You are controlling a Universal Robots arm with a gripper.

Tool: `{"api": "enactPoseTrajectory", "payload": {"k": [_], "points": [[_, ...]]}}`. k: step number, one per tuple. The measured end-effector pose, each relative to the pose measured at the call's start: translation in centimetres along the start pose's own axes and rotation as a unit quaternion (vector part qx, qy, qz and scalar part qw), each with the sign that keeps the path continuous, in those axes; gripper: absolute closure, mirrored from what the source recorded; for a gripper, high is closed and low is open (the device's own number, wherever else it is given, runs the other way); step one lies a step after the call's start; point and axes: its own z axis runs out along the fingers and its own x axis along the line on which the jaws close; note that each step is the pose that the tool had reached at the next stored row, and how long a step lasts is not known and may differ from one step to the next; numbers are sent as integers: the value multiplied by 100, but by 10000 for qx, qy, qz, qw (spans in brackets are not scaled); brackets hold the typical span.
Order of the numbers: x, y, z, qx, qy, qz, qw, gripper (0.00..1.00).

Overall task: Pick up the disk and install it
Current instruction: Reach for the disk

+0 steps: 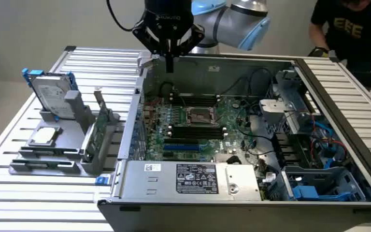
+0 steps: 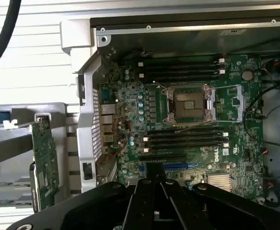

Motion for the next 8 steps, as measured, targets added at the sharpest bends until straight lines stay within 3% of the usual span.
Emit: {"api": "enactPoseTrajectory", "payload": {"k": [8], "points": [[0, 0, 0, 0, 0, 0, 10000, 89]]}}
